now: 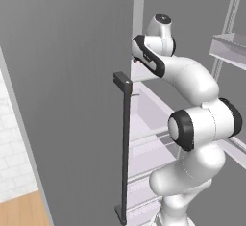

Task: Take the strawberry from the fridge and place it on top of the pancake, located on the dining counter.

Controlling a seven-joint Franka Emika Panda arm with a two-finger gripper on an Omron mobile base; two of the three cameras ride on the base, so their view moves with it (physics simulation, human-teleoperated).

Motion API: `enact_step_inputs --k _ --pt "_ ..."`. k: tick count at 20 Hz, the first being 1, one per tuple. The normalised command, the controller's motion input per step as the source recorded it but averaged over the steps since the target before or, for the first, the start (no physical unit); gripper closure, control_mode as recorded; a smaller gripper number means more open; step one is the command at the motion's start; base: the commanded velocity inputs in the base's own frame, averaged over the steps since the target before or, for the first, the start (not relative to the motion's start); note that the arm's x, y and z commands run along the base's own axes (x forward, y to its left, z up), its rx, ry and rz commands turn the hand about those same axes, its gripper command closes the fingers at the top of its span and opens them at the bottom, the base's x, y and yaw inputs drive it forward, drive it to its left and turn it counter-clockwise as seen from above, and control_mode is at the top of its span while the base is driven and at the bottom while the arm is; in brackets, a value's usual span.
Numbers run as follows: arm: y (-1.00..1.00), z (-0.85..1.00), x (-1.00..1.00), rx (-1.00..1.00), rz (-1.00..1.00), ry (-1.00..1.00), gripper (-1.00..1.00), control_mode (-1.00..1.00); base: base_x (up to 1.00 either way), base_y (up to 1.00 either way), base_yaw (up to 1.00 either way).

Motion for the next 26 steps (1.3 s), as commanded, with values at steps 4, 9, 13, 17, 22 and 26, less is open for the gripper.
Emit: enact_step_inputs --k 4,9,13,17,22,26 --pt "0.0 0.12 0.0 0.0 -0.02 0.0 -1.0 -1.0 0.0 0.0 0.0" --pt "0.0 0.05 0.0 0.0 -0.02 0.0 -1.0 -1.0 0.0 0.0 0.0" --pt "0.0 -0.17 -0.02 0.0 0.0 0.04 -1.0 -1.0 0.0 0.0 0.0" --pt "0.0 -0.19 -0.05 0.0 0.0 0.04 -1.0 -1.0 0.0 0.0 0.0" --pt "0.0 -0.18 0.0 0.0 0.0 0.03 -1.0 -1.0 0.0 0.0 0.0" --pt "0.0 -0.25 -0.09 0.0 0.0 0.0 1.0 -1.0 0.0 0.0 0.0"
